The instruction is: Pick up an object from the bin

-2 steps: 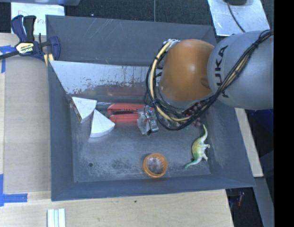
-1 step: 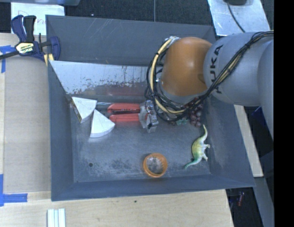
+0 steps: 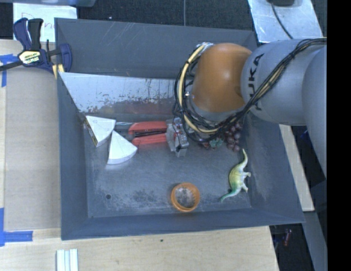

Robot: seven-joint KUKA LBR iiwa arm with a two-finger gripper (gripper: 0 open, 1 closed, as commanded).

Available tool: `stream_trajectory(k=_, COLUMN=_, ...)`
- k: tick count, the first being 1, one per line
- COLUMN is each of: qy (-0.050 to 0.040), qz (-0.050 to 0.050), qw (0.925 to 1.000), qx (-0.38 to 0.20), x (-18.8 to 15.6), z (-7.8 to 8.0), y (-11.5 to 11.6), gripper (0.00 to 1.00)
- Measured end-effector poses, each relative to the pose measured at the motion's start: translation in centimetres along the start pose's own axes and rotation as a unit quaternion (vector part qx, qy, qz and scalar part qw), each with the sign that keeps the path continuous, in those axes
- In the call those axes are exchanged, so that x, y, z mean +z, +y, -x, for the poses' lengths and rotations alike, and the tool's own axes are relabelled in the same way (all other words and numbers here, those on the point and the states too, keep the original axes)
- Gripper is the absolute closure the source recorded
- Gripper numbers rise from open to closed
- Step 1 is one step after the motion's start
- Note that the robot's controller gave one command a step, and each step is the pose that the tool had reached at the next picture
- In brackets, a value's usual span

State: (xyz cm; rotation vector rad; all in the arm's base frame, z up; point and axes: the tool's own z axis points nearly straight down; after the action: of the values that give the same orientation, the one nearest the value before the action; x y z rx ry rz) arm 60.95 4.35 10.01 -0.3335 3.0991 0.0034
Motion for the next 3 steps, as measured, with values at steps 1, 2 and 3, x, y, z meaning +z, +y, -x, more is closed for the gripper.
stream_trajectory(k=1, qy=-0.0061, qz=-0.001, qw=0.9999, qx=0.012, x=0.4, z=-0.5, y=0.3, gripper=1.0)
stream_trajectory(k=2, qy=-0.0139, qz=-0.003, qw=0.9983, qx=-0.056, x=2.4, z=-3.3, y=-1.7, gripper=0.0)
stream_trajectory(k=3, qy=-0.014, qz=-0.003, qw=0.9984, qx=-0.055, x=2.4, z=-3.3, y=-1.6, gripper=0.0)
